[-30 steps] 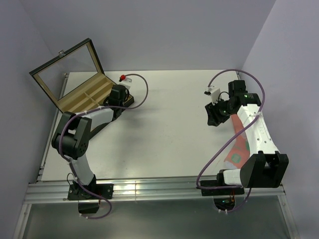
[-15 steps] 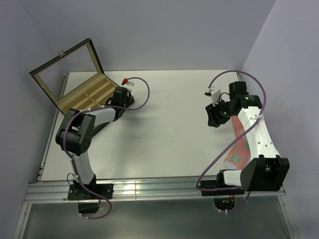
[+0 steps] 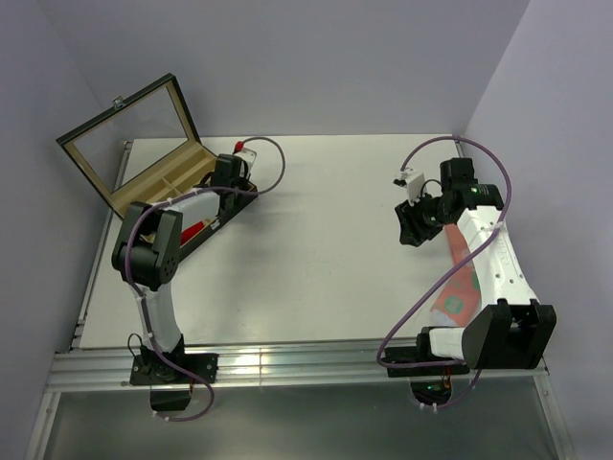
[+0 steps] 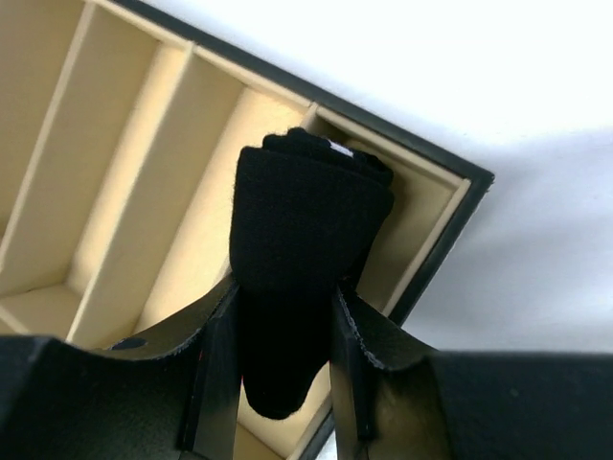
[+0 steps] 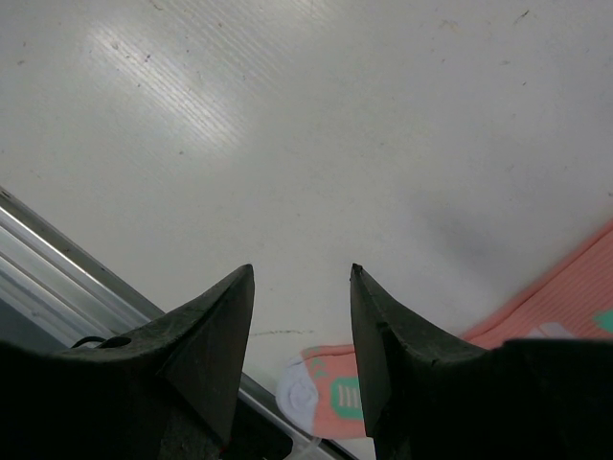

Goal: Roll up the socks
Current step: Place the sock in the storage box.

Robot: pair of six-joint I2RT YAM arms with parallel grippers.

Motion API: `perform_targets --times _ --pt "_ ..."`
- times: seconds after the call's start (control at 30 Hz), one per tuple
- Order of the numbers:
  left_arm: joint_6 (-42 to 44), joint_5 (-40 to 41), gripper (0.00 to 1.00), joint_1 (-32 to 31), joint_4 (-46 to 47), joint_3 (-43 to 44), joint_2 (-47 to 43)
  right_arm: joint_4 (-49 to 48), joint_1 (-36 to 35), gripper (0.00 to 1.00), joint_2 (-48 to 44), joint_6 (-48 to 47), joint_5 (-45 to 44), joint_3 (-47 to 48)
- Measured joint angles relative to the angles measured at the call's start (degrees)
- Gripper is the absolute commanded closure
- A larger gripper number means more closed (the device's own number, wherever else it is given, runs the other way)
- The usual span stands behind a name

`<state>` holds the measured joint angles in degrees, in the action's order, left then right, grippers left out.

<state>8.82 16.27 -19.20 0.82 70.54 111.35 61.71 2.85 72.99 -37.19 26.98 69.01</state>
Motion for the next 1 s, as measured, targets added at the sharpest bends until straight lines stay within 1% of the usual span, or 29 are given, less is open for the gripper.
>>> perform_targets --times 0.17,0.33,0.37,0.47,0.53,0.77,0.87,0.93,0.97,1.0 --pt "-1.68 -6.12 0.99 2.05 -7.32 5.51 2.23 0.04 0.04 0.48 0.00 -0.15 0.02 0.00" --pt "-3.87 -12.26 0.89 4.26 -14.10 10.84 4.74 0.22 0.04 0.48 0.00 -0.17 0.02 0.02" --pt "-4.24 -13.44 0.85 4.68 -15.32 11.78 5.20 0.31 0.04 0.48 0.00 -0.17 0.02 0.02" --pt "-5.57 -16.57 0.76 5.88 -18.29 14.19 6.47 0.50 0.04 0.48 0.00 -0.20 0.02 0.02" --pt "-6.29 -18.27 0.73 6.49 -19.58 15.17 7.02 0.50 0.04 0.48 0.00 -0.20 0.02 0.02" --pt "-8.66 -20.59 0.63 7.34 -21.90 16.72 7.56 0.66 0.04 0.48 -0.22 -0.22 0.02 0.02" --pt "-9.29 -20.79 0.56 7.50 -22.18 16.87 7.56 0.94 0.04 0.48 -0.22 -0.22 0.02 0.02" --pt "-9.68 -20.68 0.55 7.63 -22.32 16.92 7.56 1.05 0.04 0.48 -0.22 -0.22 0.02 0.02" --pt "-9.86 -20.76 0.48 7.76 -22.34 16.92 7.56 1.09 0.04 0.48 -0.22 -0.22 0.02 0.04" --pt "-9.92 -20.79 0.47 7.85 -22.36 16.92 7.56 1.16 0.04 0.48 -0.22 -0.22 0.02 0.04"
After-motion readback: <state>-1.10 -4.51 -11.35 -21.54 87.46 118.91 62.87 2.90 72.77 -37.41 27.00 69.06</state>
